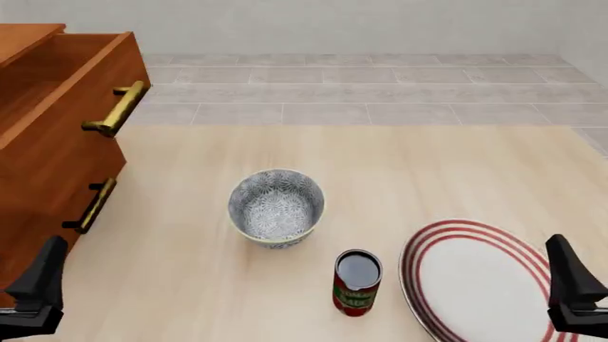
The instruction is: Put the ketchup in the top drawer of the cabinet.
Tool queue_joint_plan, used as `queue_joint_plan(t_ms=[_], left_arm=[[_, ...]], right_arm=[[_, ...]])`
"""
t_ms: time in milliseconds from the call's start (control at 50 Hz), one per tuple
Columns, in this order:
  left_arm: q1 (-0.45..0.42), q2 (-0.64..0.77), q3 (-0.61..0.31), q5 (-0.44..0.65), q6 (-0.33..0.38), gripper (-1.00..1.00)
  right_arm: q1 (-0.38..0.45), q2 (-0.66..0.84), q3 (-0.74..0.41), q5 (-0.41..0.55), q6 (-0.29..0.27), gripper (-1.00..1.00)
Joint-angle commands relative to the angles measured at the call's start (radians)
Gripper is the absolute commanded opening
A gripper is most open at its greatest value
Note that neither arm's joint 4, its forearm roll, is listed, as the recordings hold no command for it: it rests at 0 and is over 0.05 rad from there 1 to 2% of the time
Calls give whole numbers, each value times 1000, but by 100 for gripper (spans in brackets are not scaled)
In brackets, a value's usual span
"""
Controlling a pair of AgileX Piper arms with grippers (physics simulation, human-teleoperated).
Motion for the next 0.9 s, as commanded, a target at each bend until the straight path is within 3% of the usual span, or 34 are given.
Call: queue_joint_plan(t_ms=[20, 40, 80, 100, 140, 260, 440, 460, 600, 640, 720, 800, 900], left_arm=[[18, -1, -10, -7, 36, 100], [-3, -1, -6, -25, 115, 100], [-10, -1, -8, -28, 119, 100], [5, 0, -24, 11, 43, 100], [7, 3, -19, 38, -5, 100], [-71, 0, -119, 188, 38, 100], [-199, 0, -337, 421, 21, 100], [-237, 8, -348, 467, -9, 100], [-334, 45, -458, 598, -9, 100], [-342, 47, -496, 636, 21, 100], [-373, 66, -521, 662, 35, 100], [-483, 92, -495, 669, 83, 100], [-513, 126, -476, 618, 56, 100]], right_arm=[[4, 2, -3, 2, 43, 100], [-1, 6, -3, 8, 41, 100], [-3, 11, -3, 8, 53, 100], [-3, 11, -3, 8, 53, 100], [2, 33, -3, -1, 40, 100], [-7, 68, -2, -20, 41, 100], [7, 95, -1, -35, 47, 100], [14, 106, -1, -41, 63, 100], [14, 103, -1, -40, 73, 100], [16, 107, -1, -42, 85, 100], [17, 116, -1, -47, 90, 100], [26, 131, -1, -55, 93, 100], [38, 146, 0, -64, 93, 100]])
